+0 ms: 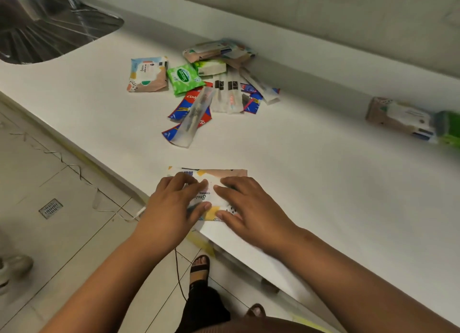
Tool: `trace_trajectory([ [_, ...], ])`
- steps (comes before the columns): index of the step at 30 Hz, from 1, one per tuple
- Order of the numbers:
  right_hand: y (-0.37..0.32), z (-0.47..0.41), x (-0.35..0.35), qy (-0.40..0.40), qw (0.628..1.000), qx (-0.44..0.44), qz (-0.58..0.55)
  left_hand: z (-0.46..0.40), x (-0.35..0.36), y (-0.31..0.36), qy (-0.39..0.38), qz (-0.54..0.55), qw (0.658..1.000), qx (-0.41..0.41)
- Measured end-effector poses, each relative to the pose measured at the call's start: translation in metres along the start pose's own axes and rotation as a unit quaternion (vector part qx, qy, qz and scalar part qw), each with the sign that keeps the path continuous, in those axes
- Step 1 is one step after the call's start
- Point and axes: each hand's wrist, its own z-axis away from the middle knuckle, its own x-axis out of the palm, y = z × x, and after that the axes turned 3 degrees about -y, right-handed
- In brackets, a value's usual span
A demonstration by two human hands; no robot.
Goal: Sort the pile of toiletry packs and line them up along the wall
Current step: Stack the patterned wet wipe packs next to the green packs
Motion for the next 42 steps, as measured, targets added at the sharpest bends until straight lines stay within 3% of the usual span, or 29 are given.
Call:
trace_trajectory([
  [18, 0.063, 0.102, -0.045, 0.107, 0.971, 0.208, 0.043, -0.070, 0.051, 0.116, -0.041, 0.075, 0.977, 0.196],
  [25, 0.073, 0.109, -0.058, 0.147, 0.948, 0.269, 0.089, -0.123, 0.054, 0.139, -0.077, 0.081, 0.971, 0.210],
  [32, 0.064, 0.103, -0.056, 0.179, 0.933, 0.263, 0.168, -0.153, 0.069, 0.144, -0.060, 0.087, 0.975, 0.194],
  [36, 0.059, 0.096, -0.053, 0.162, 0.952, 0.234, 0.109, -0.161, 0.075, 0.155, -0.124, 0.169, 0.954, 0.216],
  [42, 0.077, 0.091, -0.078, 0.154, 0.963, 0.222, 0.023, -0.180, 0.067, 0.168, -0.200, 0.189, 0.927, 0.253],
])
